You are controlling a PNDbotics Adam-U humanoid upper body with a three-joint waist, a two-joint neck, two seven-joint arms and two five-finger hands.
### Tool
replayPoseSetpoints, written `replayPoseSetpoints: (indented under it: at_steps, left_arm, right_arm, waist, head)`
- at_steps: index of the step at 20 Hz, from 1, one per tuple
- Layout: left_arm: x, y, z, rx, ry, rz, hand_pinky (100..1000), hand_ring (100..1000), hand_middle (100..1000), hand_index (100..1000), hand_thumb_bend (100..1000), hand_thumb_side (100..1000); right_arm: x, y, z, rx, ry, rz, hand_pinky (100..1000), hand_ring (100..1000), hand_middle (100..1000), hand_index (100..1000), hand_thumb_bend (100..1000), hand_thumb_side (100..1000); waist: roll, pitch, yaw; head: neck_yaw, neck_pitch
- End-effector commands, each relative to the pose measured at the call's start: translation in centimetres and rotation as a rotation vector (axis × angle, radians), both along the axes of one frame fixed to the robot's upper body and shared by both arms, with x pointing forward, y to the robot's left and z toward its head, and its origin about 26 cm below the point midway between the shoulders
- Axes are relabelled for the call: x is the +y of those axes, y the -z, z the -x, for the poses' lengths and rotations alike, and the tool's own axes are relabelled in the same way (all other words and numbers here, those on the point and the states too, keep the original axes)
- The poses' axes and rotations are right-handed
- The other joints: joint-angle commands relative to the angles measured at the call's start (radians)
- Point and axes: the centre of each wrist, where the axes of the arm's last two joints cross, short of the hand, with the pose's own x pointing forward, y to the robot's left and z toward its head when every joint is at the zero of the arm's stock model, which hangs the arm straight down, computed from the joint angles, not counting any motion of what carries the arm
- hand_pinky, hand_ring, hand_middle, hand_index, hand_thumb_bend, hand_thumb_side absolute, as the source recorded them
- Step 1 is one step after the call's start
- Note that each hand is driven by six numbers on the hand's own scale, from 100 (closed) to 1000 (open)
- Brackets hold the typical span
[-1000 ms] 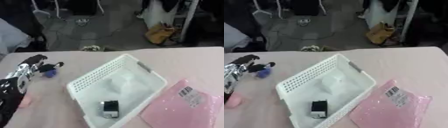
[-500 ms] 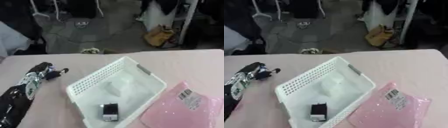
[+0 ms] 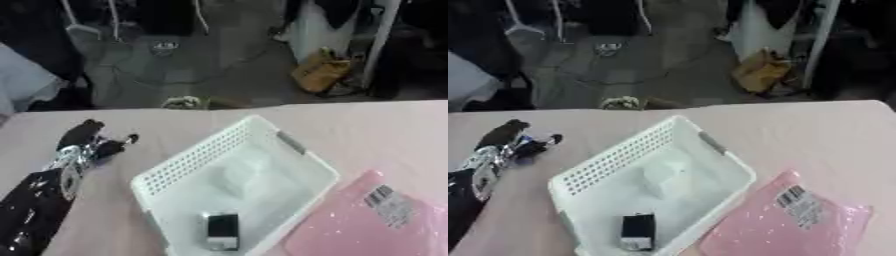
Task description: Pick up objects on the table and place them in the box.
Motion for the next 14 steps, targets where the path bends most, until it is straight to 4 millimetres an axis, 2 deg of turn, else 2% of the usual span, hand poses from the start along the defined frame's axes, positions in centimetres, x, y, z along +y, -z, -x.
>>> replayPoseSetpoints:
  at_steps: [1,6,14]
  left_arm:
    - [1.8,-2.9,0.0,-0.050,-0.020,-0.060,1000,1000,1000,1000,883,998]
    - [2.5,-3.1,0.1,-0.040,-0.024,-0.073,1000,1000,1000,1000,863,1000]
    - [4.2,-2.9,0.7,0.024,-0.044,-0.078,1000,1000,1000,1000,901,1000]
  right_arm:
    - [0.2,-0.9,0.4,-0.036,-0.003,0.031,774,816,766,785,100,1000]
    - [0.2,-0.9,0.4,-0.037,-0.002,0.034,775,816,767,785,100,1000]
    - [0.2,-0.9,0.4,-0.036,0.002,0.035,775,817,766,784,100,1000]
  waist:
    - [-0.014,0.004,-0.002]
    - [-0.016,0.011,-0.009]
    - [-0.016,0.015,-0.014]
  head:
    - [0.002,-0.017]
    - [0.004,-0.021]
    - [0.017,-0.016]
